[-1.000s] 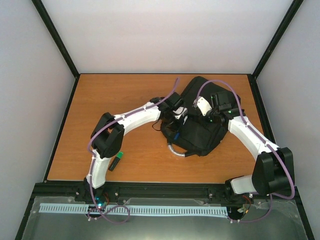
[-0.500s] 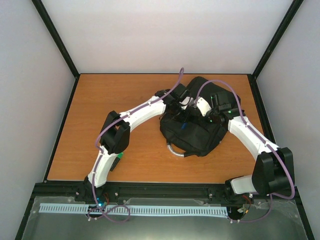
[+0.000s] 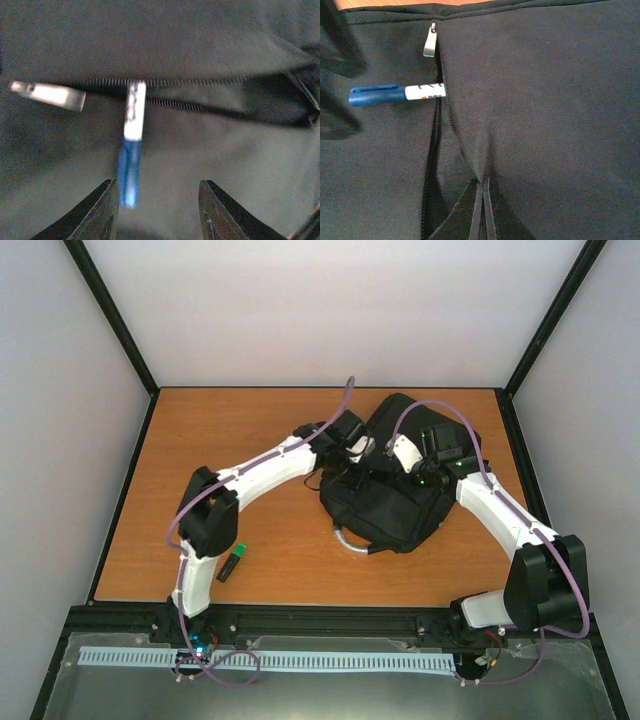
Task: Pack the student bag
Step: Place the stationery in the student bag.
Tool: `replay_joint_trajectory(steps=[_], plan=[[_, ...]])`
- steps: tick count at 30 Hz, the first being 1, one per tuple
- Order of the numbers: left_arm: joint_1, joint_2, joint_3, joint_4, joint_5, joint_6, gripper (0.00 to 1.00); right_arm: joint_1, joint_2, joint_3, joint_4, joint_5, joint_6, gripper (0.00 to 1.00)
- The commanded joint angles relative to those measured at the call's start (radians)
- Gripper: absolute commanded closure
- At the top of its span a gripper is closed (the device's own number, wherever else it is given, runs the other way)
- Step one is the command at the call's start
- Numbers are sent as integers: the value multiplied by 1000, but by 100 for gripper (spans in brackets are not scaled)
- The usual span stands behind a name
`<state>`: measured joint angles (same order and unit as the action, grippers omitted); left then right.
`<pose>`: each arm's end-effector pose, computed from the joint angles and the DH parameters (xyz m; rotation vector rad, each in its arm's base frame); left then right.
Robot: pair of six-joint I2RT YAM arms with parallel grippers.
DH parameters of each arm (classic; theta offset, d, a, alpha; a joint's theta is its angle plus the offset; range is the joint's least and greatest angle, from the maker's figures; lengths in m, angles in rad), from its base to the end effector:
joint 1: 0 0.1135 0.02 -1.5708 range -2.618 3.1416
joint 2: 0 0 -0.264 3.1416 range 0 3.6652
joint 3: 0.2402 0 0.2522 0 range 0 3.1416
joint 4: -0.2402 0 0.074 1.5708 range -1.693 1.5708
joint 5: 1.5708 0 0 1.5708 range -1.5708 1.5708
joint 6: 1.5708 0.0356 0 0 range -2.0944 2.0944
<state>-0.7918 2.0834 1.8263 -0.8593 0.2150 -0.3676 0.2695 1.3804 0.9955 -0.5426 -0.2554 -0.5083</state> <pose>0.3103 -0.3251 0.2416 0.6611 2.7365 -0.6105 0.2720 0.0845 0.2496 -1.0328 2.2421 0.2165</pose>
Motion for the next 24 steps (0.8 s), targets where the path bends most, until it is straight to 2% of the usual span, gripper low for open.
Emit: replay_joint_trajectory(steps=[1, 4, 9, 14, 17, 24], plan=[[8, -153, -96, 54, 11, -23, 53, 7, -21, 3, 6, -49, -3, 97], [8, -196, -173, 74, -33, -36, 54, 8, -19, 3, 4, -51, -3, 97], [8, -204, -252, 102, -48, -43, 75, 7, -18, 4, 4, -53, -3, 97], [8, -185, -264, 99, -161, -58, 97, 8, -20, 3, 2, -53, -4, 97], [9, -161, -249, 85, -219, -60, 99, 8, -18, 3, 1, -53, -4, 97], [9, -100, -210, 99, -179, -44, 99, 8, -11, 4, 0, -54, -9, 97]])
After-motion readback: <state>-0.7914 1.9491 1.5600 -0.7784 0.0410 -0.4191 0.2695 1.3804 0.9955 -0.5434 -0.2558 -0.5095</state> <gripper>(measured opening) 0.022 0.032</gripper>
